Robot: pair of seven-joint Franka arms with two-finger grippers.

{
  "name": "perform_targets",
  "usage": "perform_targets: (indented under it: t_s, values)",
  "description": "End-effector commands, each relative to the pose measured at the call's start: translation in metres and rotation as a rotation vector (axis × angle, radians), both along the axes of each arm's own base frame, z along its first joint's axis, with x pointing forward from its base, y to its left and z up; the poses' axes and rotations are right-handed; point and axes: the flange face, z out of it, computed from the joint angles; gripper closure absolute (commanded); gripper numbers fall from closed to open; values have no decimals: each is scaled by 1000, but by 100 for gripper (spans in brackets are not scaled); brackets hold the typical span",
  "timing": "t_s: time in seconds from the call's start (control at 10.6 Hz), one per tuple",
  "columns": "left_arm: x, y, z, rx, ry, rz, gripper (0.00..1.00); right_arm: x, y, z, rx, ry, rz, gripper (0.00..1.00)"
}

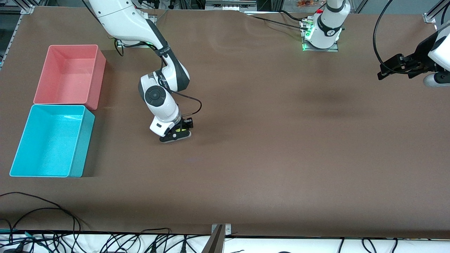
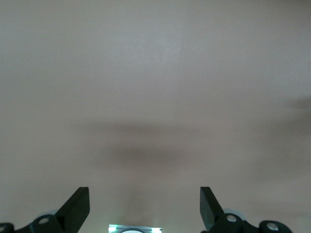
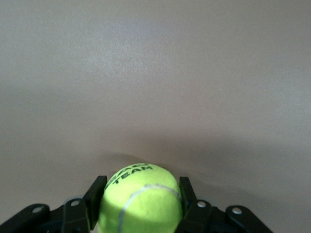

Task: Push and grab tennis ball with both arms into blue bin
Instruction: 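Carry the tennis ball with the right gripper over the cyan bin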

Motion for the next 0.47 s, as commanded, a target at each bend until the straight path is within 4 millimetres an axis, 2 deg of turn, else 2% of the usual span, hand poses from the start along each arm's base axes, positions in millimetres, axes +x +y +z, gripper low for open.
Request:
perform_targets:
  t_s: [0.0,0.09,0.38]
  values:
    - [3,1,5,2,5,-1,0,15,-11,50,7,-1,-25,67]
    - [3,0,6,3,2,-3,0,22,-23,75,13,-11,-6,67]
    - [4,-3,5,1,4,-16,0,39,-83,136,15,-56,-30,67]
